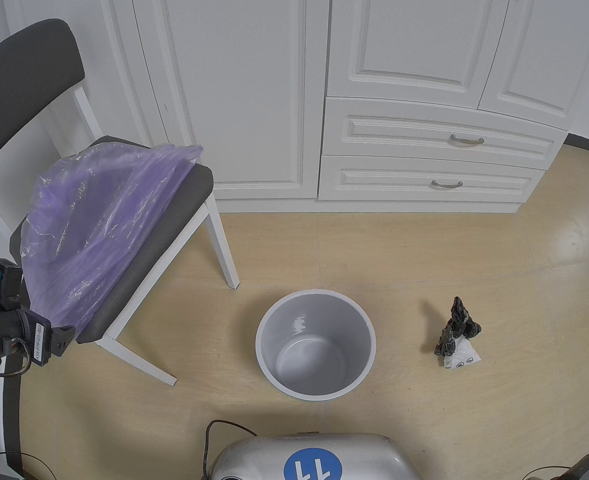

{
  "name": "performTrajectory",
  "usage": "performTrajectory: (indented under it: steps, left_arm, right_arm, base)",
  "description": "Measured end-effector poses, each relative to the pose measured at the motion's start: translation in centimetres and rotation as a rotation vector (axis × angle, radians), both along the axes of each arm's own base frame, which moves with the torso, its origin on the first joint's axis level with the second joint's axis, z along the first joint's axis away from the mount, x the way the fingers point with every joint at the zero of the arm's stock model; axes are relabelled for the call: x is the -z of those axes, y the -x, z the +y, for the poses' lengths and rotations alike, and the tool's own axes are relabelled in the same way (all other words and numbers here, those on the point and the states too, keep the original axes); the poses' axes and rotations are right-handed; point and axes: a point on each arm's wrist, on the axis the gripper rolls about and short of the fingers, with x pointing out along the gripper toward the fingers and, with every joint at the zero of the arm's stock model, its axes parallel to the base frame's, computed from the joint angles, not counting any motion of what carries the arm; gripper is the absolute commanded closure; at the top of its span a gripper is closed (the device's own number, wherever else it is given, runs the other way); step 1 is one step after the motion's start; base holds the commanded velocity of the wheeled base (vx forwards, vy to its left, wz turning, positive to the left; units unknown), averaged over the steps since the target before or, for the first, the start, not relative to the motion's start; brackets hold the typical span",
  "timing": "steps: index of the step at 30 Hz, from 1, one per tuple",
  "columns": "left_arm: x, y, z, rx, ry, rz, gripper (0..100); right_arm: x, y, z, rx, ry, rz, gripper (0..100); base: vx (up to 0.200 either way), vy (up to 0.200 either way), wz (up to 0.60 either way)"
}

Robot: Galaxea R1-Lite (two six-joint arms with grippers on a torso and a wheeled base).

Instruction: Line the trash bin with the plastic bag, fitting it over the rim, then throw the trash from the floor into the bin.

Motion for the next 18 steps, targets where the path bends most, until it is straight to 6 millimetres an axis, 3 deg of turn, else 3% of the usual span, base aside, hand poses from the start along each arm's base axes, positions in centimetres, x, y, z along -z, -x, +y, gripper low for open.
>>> performTrajectory:
  steps: [18]
  left_arm:
    - [2.3, -1.2, 2.4, -0.185, -0.077, 0.113, 0]
  right_arm:
    - [1.0, -0.6, 0.7, -0.082, 0.006, 0.041, 0]
  base:
    - [0.000, 0.000, 0.00]
